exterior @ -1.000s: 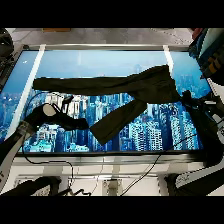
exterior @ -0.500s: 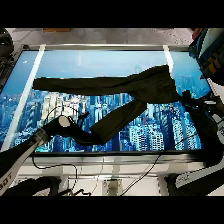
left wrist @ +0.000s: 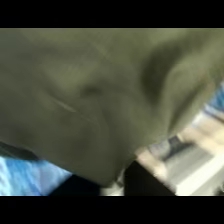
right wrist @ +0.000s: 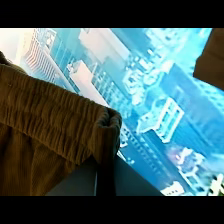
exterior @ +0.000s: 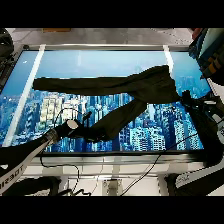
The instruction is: Fold the clothes and pants, and hang the long-sleeved shirts on hangers.
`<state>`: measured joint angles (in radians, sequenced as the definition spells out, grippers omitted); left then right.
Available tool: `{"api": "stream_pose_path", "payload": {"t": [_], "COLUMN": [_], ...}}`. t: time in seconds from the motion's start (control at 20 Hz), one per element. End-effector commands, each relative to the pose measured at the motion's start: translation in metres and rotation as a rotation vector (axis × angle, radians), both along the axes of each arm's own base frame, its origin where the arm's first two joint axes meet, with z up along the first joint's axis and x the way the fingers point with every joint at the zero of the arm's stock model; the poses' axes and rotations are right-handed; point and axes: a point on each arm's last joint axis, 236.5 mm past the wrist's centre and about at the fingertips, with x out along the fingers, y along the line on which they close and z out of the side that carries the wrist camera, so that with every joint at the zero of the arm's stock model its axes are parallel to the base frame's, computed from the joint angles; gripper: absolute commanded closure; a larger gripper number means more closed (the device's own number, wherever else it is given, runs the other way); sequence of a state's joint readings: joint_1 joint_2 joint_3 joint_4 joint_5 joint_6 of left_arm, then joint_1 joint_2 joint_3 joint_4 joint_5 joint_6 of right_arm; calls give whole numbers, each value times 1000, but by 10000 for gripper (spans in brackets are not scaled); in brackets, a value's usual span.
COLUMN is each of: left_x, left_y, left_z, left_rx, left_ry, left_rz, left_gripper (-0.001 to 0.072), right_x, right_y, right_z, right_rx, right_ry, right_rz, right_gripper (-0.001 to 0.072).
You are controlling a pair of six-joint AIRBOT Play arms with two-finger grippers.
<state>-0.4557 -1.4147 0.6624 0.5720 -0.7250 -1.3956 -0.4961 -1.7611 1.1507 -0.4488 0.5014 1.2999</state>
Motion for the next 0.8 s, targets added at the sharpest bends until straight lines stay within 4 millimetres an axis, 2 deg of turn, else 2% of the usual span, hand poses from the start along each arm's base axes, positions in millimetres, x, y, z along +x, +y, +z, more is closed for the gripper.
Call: {"api": "stream_pose_path", "payload": {"t": [0.0,0.1,0.15,0.25,0.35,0.4,0.5,0.6,0.65,0.75], "left_x": [20,31,42,78,124,145,169,175,174,170], "left_y": [5,12,20,49,106,145,224,292,318,358], "left_z": [0,8,19,55,109,142,205,253,268,282], "left_rx": [-1,-9,-17,-36,-12,23,111,201,240,288], "left_ry": [-28,-65,-115,-230,-400,-502,-678,-797,-830,-855], "left_rz": [82,94,96,167,285,353,488,611,657,739], "left_gripper": [690,691,692,692,693,693,694,694,694,694], "right_x": [0,2,4,10,16,19,23,20,15,2], "right_y": [2,8,11,14,10,8,4,5,9,23], "right_z": [1,5,12,34,68,88,134,180,197,218], "right_rx": [5,4,-20,-93,-182,-223,-298,-361,-382,-396], "right_ry": [0,-8,-21,-48,-84,-107,-172,-237,-254,-262], "right_rz": [7,47,92,185,250,268,277,275,287,339], "right_gripper": [678,678,678,678,679,679,679,679,679,679]}}
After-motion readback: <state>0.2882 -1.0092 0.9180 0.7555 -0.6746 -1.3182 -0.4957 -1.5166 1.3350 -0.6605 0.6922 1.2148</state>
